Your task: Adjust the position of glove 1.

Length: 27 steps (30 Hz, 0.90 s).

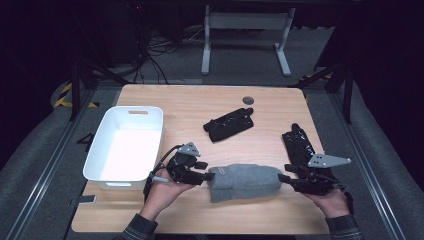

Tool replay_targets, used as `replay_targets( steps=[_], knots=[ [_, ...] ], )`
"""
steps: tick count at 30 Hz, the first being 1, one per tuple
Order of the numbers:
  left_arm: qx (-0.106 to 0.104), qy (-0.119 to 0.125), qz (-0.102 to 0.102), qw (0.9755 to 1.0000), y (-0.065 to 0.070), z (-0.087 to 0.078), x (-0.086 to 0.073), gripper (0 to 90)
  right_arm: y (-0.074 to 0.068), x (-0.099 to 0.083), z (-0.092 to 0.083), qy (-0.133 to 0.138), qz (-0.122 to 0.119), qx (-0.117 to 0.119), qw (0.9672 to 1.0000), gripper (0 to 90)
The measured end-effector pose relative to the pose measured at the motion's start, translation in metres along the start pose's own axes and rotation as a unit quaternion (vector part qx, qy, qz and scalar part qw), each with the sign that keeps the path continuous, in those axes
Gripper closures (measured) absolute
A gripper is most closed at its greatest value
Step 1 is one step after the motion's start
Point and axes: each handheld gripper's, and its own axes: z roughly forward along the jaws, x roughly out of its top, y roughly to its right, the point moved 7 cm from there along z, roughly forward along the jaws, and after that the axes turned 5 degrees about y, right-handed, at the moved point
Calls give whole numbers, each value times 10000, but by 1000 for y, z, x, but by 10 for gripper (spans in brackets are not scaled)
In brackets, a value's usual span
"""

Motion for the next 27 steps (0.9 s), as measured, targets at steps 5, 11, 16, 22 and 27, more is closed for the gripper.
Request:
replay_targets(
  steps=[5,11,16,22,27],
  knots=[
    [-90,126,171,9997,2,4,20,443,0,-7,-4,-24,-13,-96,9999,420],
    [-294,24,452,9985,2,28,46,324,1,-24,-12,-92,72,-287,9995,283],
    [-607,-278,637,9957,1,55,55,251,-2,-37,-14,-191,102,-402,9990,236],
    [-925,-653,805,9903,-3,88,58,200,-8,-52,-9,-372,89,-378,9986,188],
    [-1091,-1100,836,9844,0,106,46,194,-7,-57,-6,-442,44,-408,9982,177]
  ],
)
